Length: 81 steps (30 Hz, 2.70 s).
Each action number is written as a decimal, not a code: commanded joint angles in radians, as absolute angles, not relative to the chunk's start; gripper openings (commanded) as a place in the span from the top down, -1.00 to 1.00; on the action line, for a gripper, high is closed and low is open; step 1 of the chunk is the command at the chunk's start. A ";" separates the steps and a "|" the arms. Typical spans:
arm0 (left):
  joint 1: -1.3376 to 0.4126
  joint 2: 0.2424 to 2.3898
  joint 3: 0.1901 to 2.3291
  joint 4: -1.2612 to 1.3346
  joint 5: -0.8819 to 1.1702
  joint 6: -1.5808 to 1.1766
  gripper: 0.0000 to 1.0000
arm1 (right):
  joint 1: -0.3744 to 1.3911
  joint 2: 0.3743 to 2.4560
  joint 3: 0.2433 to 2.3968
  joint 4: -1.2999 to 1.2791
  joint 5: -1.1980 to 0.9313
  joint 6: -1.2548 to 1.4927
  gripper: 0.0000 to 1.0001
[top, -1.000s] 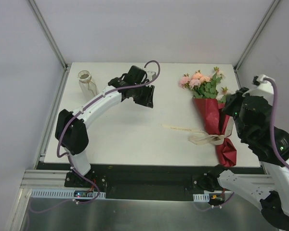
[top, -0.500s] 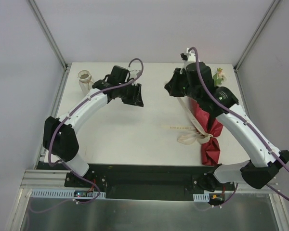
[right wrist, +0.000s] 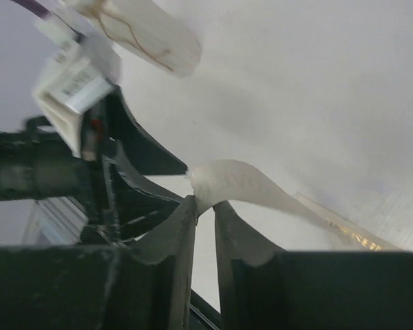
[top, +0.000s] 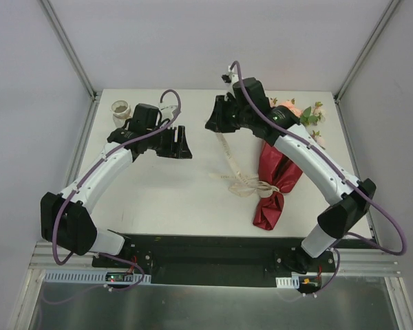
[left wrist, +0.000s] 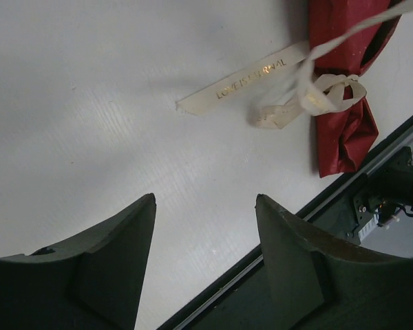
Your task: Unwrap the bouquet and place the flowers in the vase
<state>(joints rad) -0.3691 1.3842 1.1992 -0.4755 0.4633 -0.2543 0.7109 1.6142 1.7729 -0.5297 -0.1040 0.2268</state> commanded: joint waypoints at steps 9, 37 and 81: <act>-0.368 1.555 1.261 -0.356 0.646 -0.311 -0.22 | 0.359 1.356 1.318 -0.859 -0.195 0.269 -0.15; -0.439 1.490 1.151 -0.491 0.666 -0.195 -0.36 | 0.531 1.983 1.588 -0.905 0.078 -0.261 -0.04; -0.448 1.460 1.161 -0.532 0.646 -0.294 -0.30 | 0.632 1.747 1.407 -0.580 0.118 -0.259 0.99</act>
<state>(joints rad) -0.4438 1.4696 1.1286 -0.5236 0.6449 -0.2478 0.6292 1.8194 1.4059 -0.6159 0.1165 -0.2920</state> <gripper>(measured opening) 0.654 0.009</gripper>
